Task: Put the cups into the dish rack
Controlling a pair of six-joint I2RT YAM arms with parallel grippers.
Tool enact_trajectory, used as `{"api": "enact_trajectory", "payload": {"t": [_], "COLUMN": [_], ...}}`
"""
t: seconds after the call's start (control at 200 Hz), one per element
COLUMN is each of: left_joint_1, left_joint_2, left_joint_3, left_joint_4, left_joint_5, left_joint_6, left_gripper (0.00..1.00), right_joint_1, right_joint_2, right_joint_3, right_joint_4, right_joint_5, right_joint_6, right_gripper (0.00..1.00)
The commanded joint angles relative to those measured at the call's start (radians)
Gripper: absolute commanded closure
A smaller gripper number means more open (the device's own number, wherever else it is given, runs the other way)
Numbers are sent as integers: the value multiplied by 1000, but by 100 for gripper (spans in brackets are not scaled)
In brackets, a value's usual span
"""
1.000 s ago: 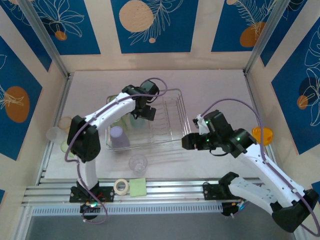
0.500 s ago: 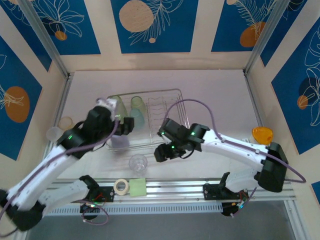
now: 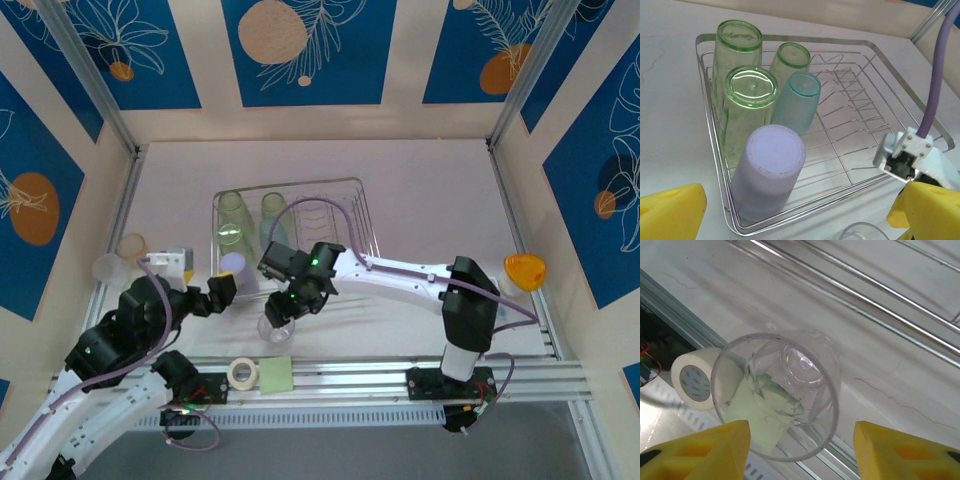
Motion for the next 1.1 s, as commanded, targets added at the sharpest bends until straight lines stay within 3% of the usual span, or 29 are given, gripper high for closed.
{"api": "enact_trajectory", "payload": {"t": [0.0, 0.295, 0.61, 0.785, 0.926, 1.096], "left_joint_1": [-4, -4, -4, -3, -4, -3], "left_joint_2": [-13, -15, -17, -31, -46, -33], "left_joint_3": [-21, -60, -94, -112, -124, -132], "left_joint_4": [-15, -14, -6, -10, 3, 51], "left_joint_5": [3, 21, 54, 61, 71, 120], "left_joint_6": [-34, -64, -80, -97, -103, -109], "left_gripper": [0, 0, 0, 0, 0, 0], "right_joint_1": [20, 45, 49, 48, 31, -11], "right_joint_2": [28, 82, 130, 129, 75, -73], "right_joint_3": [37, 28, 53, 60, 41, -29], "right_joint_4": [-82, -110, -83, -102, -113, -80], "right_joint_5": [50, 107, 90, 111, 121, 85], "right_joint_6": [-25, -35, -51, -49, -44, -37], "right_gripper": [43, 45, 64, 80, 100, 100]}}
